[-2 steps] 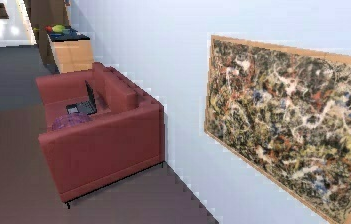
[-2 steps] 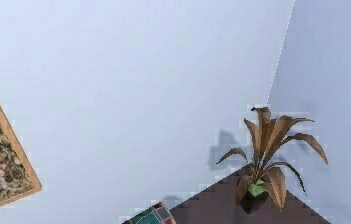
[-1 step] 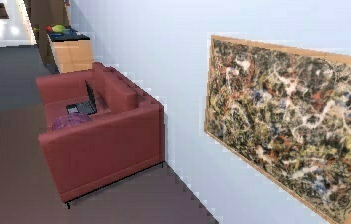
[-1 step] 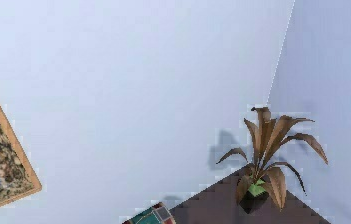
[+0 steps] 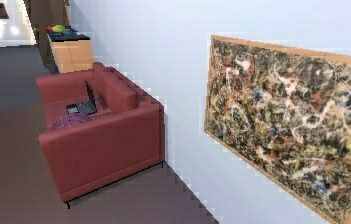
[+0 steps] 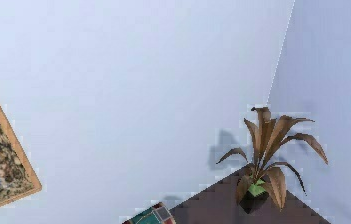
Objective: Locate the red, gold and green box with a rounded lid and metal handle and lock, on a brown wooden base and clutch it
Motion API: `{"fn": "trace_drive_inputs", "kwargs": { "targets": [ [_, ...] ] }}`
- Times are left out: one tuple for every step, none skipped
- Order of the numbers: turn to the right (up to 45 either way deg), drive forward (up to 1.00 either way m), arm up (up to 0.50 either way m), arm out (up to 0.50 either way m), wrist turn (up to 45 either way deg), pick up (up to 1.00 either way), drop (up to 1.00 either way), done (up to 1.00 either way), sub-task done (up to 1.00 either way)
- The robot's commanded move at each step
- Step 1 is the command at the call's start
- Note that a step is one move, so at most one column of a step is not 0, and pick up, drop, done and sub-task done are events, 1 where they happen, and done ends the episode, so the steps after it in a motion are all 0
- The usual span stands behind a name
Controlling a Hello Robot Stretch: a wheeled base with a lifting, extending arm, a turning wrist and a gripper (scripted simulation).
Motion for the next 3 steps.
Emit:
{"fn": "trace_drive_inputs", "kwargs": {
  "targets": [
    [0.0, 0.00, 0.00, 0.00, 45.0, 0.00, 0.00, 0.00, 0.00],
    [0.0, 0.00, 0.00, 0.00, 39.0, 0.00, 0.00, 0.00, 0.00],
    [0.0, 0.00, -0.30, 0.00, 0.0, 0.00, 0.00, 0.00, 0.00]
  ]
}}
